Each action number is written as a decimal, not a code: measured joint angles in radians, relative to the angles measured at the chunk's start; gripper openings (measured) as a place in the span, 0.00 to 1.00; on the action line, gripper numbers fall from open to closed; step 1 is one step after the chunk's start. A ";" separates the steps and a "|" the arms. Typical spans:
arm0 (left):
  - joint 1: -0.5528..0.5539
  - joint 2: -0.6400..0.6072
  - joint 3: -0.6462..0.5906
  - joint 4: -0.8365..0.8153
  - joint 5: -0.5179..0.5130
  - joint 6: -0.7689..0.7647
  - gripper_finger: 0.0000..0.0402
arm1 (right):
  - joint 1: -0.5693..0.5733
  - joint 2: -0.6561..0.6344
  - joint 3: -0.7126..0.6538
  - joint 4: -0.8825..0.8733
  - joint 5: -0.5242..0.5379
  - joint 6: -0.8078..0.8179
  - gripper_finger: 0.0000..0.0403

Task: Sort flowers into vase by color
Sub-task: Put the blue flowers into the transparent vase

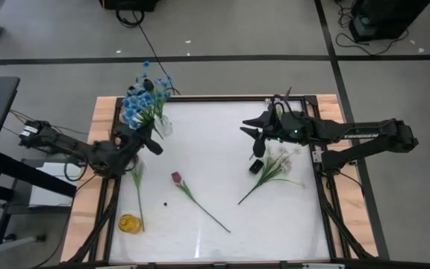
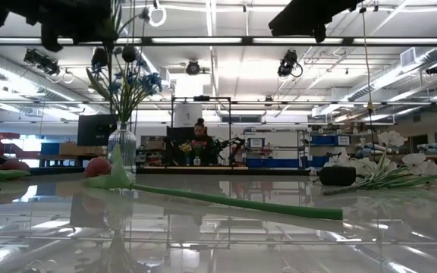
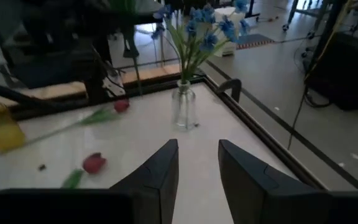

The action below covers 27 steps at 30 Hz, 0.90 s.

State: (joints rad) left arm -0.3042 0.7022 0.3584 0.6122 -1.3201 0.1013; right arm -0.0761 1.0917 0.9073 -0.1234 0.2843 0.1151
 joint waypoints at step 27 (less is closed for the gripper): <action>0.486 -0.061 -0.132 0.289 0.423 0.098 0.03 | -0.254 -0.017 0.000 -0.063 -0.193 -0.048 0.31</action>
State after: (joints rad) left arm 0.1818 0.6411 0.2260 0.9011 -0.8971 0.1997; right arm -0.3303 1.0744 0.9073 -0.1864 0.0910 0.0673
